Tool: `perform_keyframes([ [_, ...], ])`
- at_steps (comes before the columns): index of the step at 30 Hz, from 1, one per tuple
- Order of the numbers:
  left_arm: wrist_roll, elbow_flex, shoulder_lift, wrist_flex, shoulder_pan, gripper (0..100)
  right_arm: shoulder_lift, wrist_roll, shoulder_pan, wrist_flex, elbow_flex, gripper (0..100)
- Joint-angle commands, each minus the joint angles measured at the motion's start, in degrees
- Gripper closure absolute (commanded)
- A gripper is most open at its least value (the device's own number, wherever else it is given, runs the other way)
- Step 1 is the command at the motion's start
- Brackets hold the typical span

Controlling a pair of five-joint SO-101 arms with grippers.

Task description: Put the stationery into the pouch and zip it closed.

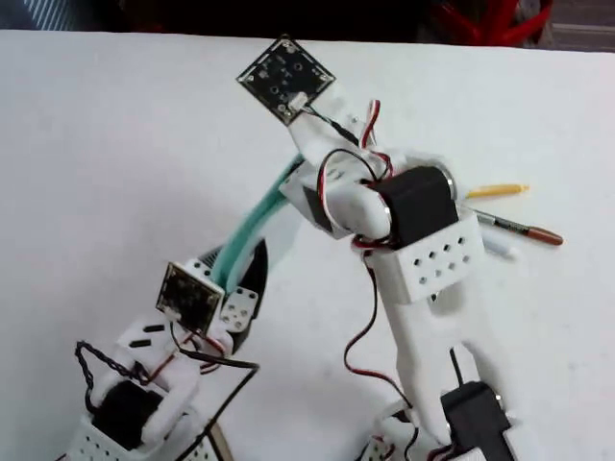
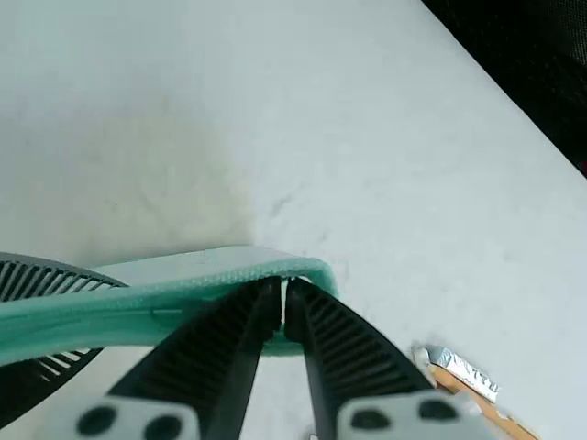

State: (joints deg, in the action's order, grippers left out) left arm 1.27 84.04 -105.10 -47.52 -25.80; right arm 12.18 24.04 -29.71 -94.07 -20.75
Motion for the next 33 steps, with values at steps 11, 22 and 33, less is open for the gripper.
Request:
perform_keyframes([
  [11, -2.73, -0.70, 0.40, -3.52, -0.31, 80, -1.36, 0.53, 0.92, -4.00, 2.11, 98.1],
  [22, -2.73, -0.44, 0.40, -3.25, -0.57, 83, -1.01, 4.75, 0.40, -4.09, 10.55, 82.5],
  [33, -2.73, -0.44, 0.40, -3.16, -0.40, 82, -0.75, 2.64, -0.84, -4.00, 10.37, 71.9],
])
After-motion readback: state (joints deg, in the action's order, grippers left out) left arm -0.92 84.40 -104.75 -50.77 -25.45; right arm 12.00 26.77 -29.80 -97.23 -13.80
